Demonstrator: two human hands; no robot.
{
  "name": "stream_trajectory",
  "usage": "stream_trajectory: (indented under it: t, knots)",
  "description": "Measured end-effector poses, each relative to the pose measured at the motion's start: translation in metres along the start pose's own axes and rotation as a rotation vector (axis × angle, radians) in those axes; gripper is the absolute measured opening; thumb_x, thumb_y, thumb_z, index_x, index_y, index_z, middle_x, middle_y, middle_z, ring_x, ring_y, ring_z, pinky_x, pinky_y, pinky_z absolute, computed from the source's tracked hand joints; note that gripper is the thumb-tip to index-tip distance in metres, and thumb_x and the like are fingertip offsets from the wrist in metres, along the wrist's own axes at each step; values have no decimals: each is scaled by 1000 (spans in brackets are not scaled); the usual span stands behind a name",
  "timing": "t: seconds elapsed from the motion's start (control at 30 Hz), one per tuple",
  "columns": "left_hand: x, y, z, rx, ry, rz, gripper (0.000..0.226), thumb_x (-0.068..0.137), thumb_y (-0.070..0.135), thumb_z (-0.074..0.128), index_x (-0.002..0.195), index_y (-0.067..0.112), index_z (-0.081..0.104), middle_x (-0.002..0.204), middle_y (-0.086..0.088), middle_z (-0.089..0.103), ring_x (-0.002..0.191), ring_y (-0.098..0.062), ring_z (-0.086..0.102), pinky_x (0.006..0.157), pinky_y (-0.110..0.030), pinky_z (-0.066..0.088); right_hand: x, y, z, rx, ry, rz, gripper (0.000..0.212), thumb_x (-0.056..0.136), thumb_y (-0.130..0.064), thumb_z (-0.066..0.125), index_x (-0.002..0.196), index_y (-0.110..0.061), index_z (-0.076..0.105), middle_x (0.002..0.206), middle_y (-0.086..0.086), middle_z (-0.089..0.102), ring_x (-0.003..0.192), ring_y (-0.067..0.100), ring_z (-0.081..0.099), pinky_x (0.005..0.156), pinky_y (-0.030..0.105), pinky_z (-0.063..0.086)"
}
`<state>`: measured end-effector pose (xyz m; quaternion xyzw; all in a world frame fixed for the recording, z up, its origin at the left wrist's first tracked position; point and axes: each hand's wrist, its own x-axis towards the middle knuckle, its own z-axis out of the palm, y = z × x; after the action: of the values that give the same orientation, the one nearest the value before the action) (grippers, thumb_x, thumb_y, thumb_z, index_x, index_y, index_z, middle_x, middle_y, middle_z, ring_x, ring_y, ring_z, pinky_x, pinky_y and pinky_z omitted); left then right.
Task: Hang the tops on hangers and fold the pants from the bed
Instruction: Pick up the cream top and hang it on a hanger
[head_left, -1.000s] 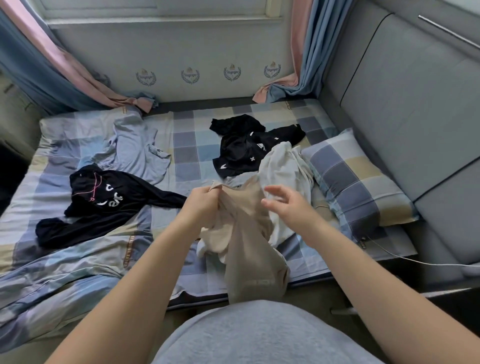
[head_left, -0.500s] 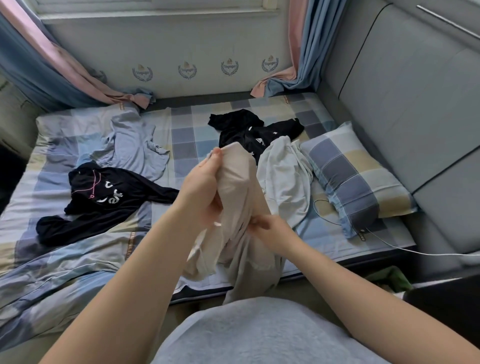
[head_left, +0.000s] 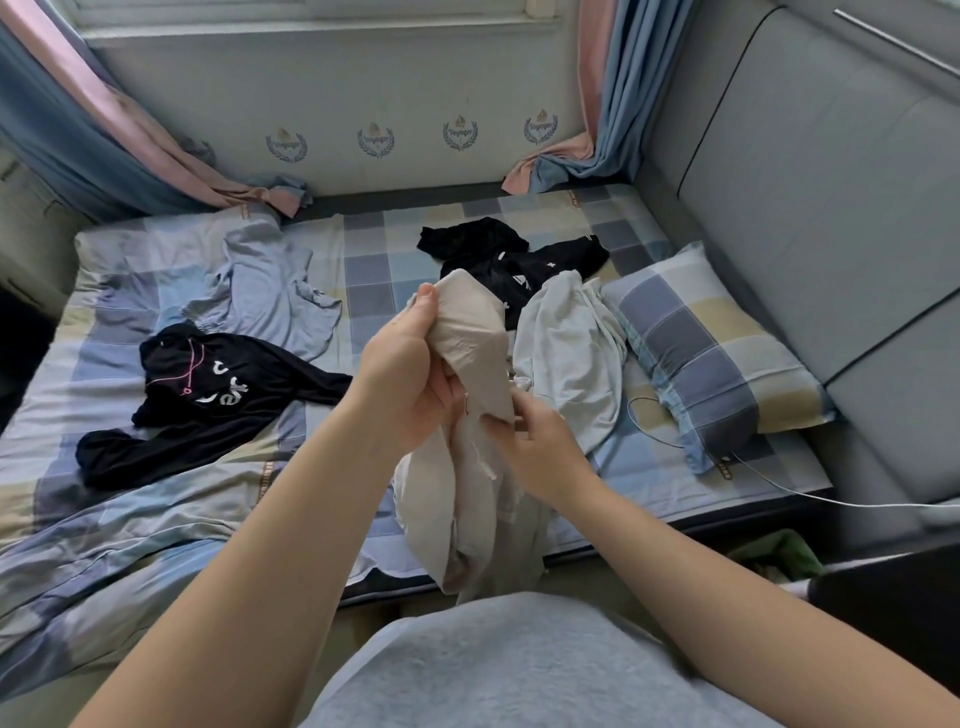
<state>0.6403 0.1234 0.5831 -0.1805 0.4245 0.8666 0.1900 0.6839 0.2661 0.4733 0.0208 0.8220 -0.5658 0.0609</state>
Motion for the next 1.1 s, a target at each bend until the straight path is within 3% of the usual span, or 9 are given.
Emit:
stream_trajectory:
  t: [0.13,0.23,0.43,0.53,0.7,0.8,0.9,0.97,1.1]
  knots:
    - [0,2,-5,-22,-45,18,43,107,34,44,134,2,52,104,-17,75,91,-25,75,68,-34,61,1,13,-8,-133,60,85,23,94,-23,53,78,-8,48,65,12,47,58,14,38,57,33,31]
    - [2,1,-5,-28,-53,28,46,107,35,42,136,0,51,109,-21,73,95,-27,75,69,-36,62,-2,24,-12,-212,57,176,28,78,-39,52,80,-12,50,69,9,54,61,16,42,56,32,33]
    - [18,1,-15,-53,-42,87,46,109,34,38,142,4,46,125,-19,68,107,-29,71,79,-42,61,-1,39,-34,-112,115,385,6,91,-8,53,87,-8,49,70,15,61,57,28,59,55,42,53]
    - [29,-6,-28,289,-3,137,53,101,39,54,148,16,45,135,-8,63,115,-23,67,93,-42,55,8,10,-45,171,159,423,5,97,-3,49,94,-7,50,55,11,56,38,20,51,40,31,49]
    - [21,-53,-43,923,-245,16,76,63,58,84,130,31,61,129,8,66,108,0,64,86,-17,52,20,-52,-62,700,74,407,21,97,-1,39,82,-15,46,57,4,58,42,12,53,43,24,49]
    - [18,-93,-44,1025,-347,12,50,79,38,80,125,26,65,123,8,70,114,-9,65,99,-35,53,18,-72,-63,748,8,331,21,101,-7,42,83,-14,51,64,3,66,48,11,60,48,23,52]
    - [23,-101,-42,1085,-180,187,11,96,24,64,99,30,73,99,1,76,85,-3,69,78,-33,58,13,-75,-59,761,7,302,18,101,-9,45,86,-14,53,73,2,73,55,12,65,51,22,53]
    - [27,-95,-40,1108,-160,264,12,98,25,61,96,25,73,89,3,74,72,-1,63,68,-24,50,11,-73,-59,811,2,292,13,101,-10,46,91,-13,54,82,2,76,58,12,67,51,21,52]
    - [28,-86,-36,1027,-45,449,19,100,15,57,88,4,67,97,-11,58,81,-6,57,79,-24,47,11,-72,-63,855,12,269,8,102,-13,47,104,-12,54,93,3,78,61,13,69,50,22,52]
